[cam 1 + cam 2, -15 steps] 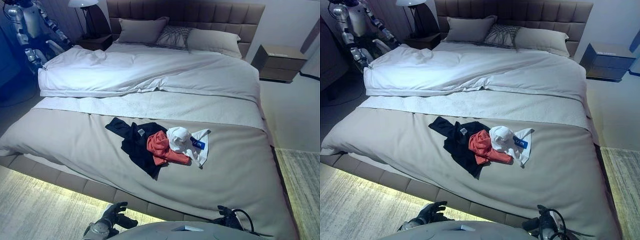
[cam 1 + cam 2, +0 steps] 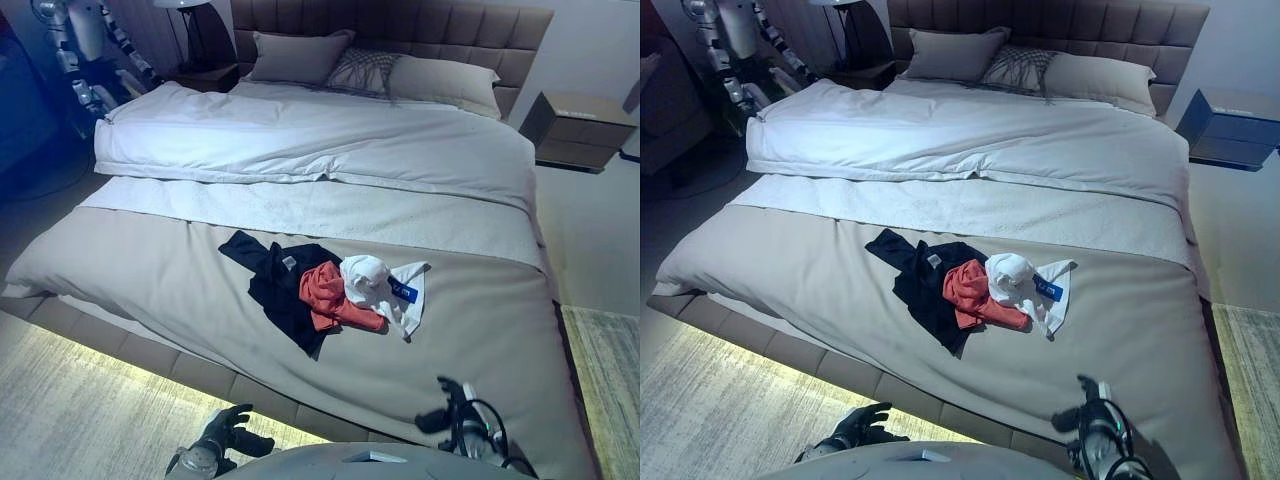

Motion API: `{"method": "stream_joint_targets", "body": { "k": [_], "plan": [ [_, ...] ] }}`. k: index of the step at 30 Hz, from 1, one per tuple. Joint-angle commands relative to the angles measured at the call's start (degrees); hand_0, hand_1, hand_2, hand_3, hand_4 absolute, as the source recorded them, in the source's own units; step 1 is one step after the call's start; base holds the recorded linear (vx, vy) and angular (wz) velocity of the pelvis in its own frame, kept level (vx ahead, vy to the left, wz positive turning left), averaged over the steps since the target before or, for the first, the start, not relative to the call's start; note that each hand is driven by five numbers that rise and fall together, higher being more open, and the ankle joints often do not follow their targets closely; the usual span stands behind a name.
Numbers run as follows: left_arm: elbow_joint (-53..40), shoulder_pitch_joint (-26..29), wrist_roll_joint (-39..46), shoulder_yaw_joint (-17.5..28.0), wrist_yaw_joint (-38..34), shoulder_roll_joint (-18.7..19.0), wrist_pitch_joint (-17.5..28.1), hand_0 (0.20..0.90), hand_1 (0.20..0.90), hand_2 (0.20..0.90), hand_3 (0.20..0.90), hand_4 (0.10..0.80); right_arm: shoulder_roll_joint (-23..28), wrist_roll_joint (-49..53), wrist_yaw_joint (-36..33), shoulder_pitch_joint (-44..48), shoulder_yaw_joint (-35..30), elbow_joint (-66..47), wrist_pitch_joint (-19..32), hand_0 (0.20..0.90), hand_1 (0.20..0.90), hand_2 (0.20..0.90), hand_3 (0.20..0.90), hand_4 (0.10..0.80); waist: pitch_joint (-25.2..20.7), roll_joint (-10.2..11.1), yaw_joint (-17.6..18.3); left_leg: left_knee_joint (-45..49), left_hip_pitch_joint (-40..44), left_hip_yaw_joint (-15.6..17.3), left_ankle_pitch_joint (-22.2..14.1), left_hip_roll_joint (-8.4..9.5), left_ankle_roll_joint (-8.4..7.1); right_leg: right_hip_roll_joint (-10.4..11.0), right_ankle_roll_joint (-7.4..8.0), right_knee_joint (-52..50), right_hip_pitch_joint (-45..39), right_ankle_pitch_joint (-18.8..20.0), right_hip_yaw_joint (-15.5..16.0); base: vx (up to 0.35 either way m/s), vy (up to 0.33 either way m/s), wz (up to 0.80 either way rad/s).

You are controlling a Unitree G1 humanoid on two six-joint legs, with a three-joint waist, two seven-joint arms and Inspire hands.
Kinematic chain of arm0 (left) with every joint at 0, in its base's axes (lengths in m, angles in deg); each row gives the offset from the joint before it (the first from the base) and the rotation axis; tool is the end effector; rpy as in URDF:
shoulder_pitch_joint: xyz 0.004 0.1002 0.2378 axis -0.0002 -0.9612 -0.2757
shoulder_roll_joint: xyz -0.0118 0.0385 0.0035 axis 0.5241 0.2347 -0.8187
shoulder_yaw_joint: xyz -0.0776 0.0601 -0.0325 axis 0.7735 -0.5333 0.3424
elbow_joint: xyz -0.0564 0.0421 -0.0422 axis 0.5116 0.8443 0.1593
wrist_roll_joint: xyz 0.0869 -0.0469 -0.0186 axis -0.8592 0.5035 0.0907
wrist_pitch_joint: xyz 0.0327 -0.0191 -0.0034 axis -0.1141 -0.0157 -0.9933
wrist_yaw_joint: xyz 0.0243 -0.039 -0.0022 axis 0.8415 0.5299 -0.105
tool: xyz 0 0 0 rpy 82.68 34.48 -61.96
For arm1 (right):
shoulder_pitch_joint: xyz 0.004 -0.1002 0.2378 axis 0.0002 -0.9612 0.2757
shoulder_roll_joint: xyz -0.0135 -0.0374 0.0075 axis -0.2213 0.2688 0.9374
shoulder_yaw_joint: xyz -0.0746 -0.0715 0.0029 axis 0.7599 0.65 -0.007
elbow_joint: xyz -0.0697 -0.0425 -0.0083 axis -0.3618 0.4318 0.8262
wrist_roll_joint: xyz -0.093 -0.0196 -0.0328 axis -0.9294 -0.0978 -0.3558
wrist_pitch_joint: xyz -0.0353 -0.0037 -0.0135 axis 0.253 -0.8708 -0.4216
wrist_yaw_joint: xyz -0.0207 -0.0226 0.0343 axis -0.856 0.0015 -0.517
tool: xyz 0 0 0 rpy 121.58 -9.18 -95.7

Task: Pick up the clothes from the bed and place them into the basket

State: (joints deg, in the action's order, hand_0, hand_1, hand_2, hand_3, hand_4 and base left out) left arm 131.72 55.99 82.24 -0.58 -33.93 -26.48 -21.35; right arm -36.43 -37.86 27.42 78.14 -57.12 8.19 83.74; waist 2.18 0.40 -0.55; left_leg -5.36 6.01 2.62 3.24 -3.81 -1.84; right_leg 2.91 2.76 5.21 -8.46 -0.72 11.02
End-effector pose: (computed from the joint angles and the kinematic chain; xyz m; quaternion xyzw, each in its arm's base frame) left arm 0.0665 0.2093 -0.1170 0.1610 0.5313 -0.0433 0.8306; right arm 0.1119 -0.2225 -0.0976 -0.3156 0.3952 -0.0804 0.8589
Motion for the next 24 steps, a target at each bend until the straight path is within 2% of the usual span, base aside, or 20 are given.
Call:
{"method": "stream_joint_targets", "body": {
  "k": [1,5,7,11,16,21,24],
  "plan": [
    [0.2,0.0,-3.0,-1.1,0.4,2.3,0.7,0.900,0.900,0.900,0.900,0.800,3.4,-2.3,-3.8,8.5,1.4,-5.1,4.5,0.900,0.900,0.900,0.900,0.800,2.2,1.8,-3.2,0.4,-0.2,2.5,-4.3,3.48,2.61,1.3,2.30,-3.4,2.9,2.2,-2.1,0.071,-0.060,0.12],
    [-0.2,0.8,-1.8,-2.9,0.6,3.7,1.3,0.900,0.900,0.900,0.900,0.800,6.9,1.7,-3.1,15.2,2.4,-6.4,7.4,0.900,0.900,0.900,0.900,0.800,4.2,1.1,-4.9,0.9,-3.4,1.6,-3.4,3.40,2.72,1.4,1.75,-5.5,6.4,1.6,-1.4,-0.047,-0.042,0.13],
    [0.2,3.5,1.7,-3.8,0.9,4.5,2.1,0.900,0.900,0.900,0.900,0.800,8.5,3.7,-2.8,22.7,3.1,-6.0,8.0,0.900,0.900,0.900,0.900,0.800,7.0,0.4,-5.6,2.6,-6.8,1.0,-2.8,3.35,2.81,1.4,1.00,-8.0,9.9,1.1,-1.0,-0.231,-0.022,0.12],
    [0.5,8.1,4.9,-4.2,1.3,5.2,2.5,0.900,0.900,0.900,0.900,0.800,10.4,6.2,-3.9,33.6,4.2,-4.3,6.8,0.900,0.900,0.900,0.900,0.800,12.2,-0.8,-6.6,7.5,-13.6,-0.3,-2.2,3.51,2.78,1.5,-0.31,-13.2,15.9,-0.1,0.4,-0.200,-0.024,0.21],
    [0.0,9.0,7.7,-5.2,1.0,5.0,4.8,0.900,0.900,0.900,0.900,0.800,13.0,5.6,-4.6,41.4,4.9,-1.1,7.3,0.900,0.900,0.900,0.900,0.800,16.2,-2.8,-8.0,12.4,-20.1,-1.4,-1.7,3.92,2.33,2.1,-1.47,-16.5,20.4,-0.8,2.2,-0.096,0.008,0.19],
    [-0.7,9.8,9.8,-5.7,1.4,5.7,5.7,0.900,0.900,0.900,0.900,0.800,15.6,6.5,-5.3,48.6,6.1,3.6,3.6,0.900,0.900,0.900,0.900,0.800,18.8,-4.6,-9.8,19.5,-27.1,-2.5,-2.6,5.17,2.08,3.1,-2.87,-21.2,25.4,-2.1,4.0,-0.015,-0.018,0.15],
    [-1.3,10.0,10.8,-5.6,1.5,6.5,5.9,0.900,0.900,0.900,0.900,0.800,16.6,6.1,-7.1,52.0,6.6,7.0,-1.5,0.900,0.900,0.900,0.900,0.800,19.9,-5.5,-10.6,22.9,-30.5,-2.7,-3.1,5.74,2.39,3.6,-3.46,-23.9,28.3,-2.8,4.6,-0.017,-0.016,0.16]
  ]
}}
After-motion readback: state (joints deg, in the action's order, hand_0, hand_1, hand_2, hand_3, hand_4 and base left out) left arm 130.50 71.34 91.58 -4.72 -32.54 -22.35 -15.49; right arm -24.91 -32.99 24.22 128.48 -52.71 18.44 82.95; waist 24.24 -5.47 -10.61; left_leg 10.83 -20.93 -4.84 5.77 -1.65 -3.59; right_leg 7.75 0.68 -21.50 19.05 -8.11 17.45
